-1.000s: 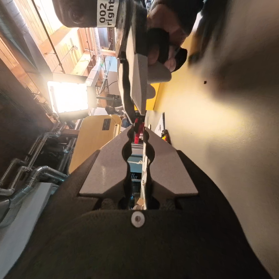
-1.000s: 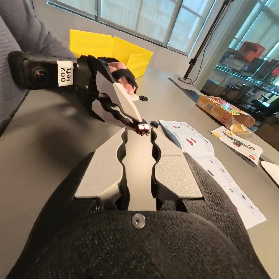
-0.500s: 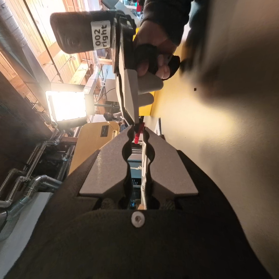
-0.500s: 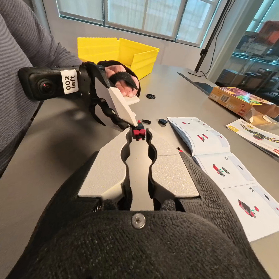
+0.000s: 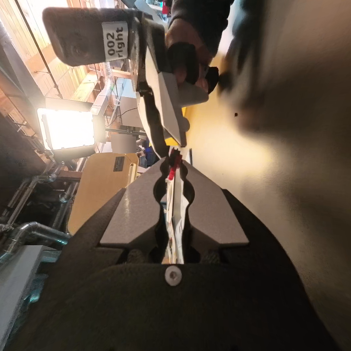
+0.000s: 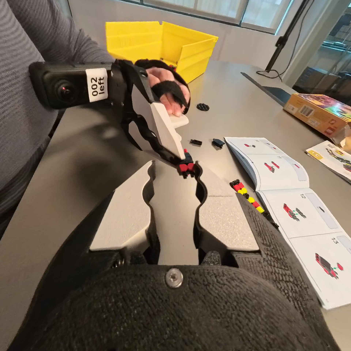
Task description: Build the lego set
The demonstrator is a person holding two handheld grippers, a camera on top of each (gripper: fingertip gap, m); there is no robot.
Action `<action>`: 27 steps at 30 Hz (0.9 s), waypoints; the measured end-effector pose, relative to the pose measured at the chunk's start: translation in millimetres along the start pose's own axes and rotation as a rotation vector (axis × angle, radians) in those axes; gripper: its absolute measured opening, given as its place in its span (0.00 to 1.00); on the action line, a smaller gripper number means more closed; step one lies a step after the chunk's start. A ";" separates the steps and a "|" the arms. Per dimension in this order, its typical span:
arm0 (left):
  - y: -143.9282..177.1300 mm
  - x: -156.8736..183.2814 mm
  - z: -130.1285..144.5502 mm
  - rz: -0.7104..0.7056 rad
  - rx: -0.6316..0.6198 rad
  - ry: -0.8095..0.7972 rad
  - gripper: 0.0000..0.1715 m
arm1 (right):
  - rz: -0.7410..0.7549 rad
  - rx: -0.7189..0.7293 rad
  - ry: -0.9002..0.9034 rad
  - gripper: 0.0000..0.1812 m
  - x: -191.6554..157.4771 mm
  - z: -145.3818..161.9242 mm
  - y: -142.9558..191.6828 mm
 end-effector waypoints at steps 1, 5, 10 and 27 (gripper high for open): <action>-0.7 1.6 -0.2 0.011 0.000 0.000 0.05 | -0.006 -0.015 0.009 0.23 -1.3 1.3 -1.4; -5.0 11.5 2.0 0.081 -0.030 -0.027 0.05 | -0.009 -0.052 0.058 0.21 -6.9 3.7 -8.2; -5.2 25.8 4.2 0.185 -0.052 -0.091 0.06 | 0.098 -0.171 0.104 0.25 5.3 15.7 2.6; -5.3 33.1 7.0 0.285 -0.084 -0.095 0.06 | 0.027 -0.356 0.073 0.20 -5.3 36.4 -6.1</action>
Point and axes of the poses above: each gripper's, where its closed fingertips meet, y back along the fingers, z out of its underside, x = y × z across the jaws, the point moved 5 cm from there along y, back along the fingers, and after that the axes turned 10 degrees about x, right-handed, at the moved point
